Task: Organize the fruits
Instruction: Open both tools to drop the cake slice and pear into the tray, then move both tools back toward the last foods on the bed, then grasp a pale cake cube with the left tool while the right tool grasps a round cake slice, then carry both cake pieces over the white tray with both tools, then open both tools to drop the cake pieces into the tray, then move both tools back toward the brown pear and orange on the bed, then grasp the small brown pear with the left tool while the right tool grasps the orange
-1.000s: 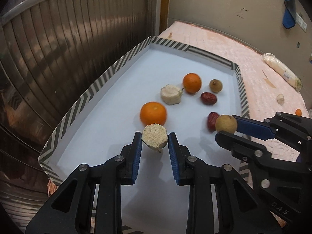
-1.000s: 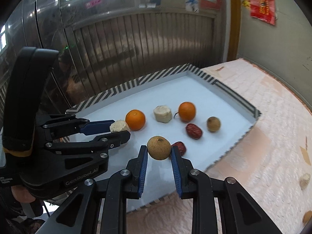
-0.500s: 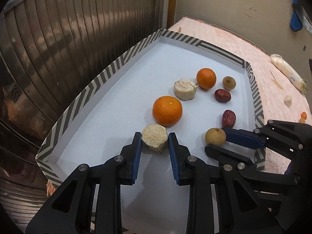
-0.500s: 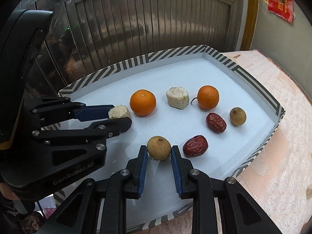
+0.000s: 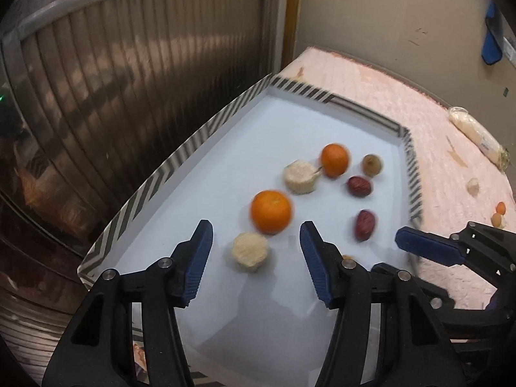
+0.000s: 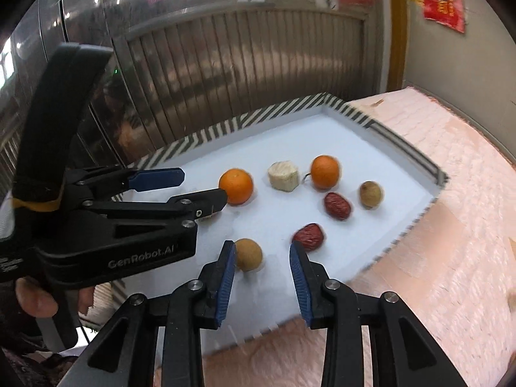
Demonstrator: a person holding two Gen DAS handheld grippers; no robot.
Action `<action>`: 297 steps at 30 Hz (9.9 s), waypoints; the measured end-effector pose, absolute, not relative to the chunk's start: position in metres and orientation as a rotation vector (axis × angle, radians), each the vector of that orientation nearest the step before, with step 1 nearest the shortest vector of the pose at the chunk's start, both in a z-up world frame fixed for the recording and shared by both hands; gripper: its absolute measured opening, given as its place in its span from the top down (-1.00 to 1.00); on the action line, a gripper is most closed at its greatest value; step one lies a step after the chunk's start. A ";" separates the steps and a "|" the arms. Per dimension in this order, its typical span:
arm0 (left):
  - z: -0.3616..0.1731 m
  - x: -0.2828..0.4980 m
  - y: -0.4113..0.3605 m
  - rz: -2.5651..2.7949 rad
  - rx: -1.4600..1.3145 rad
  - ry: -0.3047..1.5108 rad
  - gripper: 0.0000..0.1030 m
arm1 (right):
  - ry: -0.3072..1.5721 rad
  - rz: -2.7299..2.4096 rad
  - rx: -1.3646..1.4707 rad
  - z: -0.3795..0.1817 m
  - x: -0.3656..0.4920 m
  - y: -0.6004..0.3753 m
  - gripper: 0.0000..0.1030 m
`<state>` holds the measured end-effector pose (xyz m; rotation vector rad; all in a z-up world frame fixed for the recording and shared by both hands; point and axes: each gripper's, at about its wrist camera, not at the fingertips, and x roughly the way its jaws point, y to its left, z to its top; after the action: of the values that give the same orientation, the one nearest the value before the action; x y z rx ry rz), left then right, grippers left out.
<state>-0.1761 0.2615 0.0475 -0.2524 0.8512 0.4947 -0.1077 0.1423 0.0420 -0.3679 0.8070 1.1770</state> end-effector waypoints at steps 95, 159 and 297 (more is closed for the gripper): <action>0.021 0.060 0.014 -0.040 -0.072 0.945 0.46 | 0.853 0.552 -0.085 0.017 0.053 -0.169 0.43; 0.044 -0.157 0.231 0.400 -0.159 0.869 0.46 | 0.768 1.078 -0.325 0.055 -0.069 0.116 0.42; 0.018 0.039 -0.026 -0.230 -0.021 0.955 0.50 | 0.857 0.415 0.026 0.018 0.101 -0.199 0.43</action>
<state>0.0395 -0.0259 0.0184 -0.0206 0.9555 -0.2299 0.1013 -0.1993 0.0181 0.0263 0.8566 0.4145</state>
